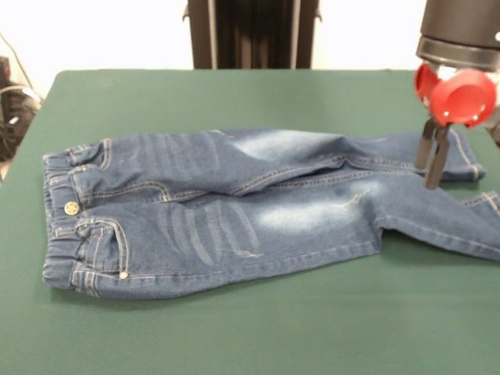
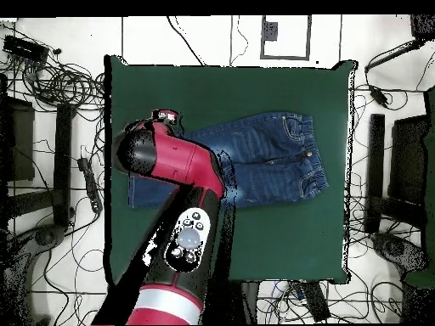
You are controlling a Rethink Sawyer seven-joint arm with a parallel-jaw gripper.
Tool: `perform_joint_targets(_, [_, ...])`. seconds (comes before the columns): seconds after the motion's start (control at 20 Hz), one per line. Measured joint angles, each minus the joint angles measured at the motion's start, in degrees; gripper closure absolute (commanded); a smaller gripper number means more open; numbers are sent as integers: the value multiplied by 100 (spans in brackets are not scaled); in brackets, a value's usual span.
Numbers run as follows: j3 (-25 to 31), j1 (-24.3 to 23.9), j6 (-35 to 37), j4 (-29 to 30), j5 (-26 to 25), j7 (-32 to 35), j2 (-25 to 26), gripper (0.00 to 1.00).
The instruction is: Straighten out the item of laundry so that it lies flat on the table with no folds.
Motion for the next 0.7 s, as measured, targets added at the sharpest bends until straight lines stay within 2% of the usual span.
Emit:
perform_joint_targets(0.3, [179,-54,-55,4,-236,0,-1,0])
perform_joint_targets(0.7, [187,137,-55,-55,-413,0,89,0])
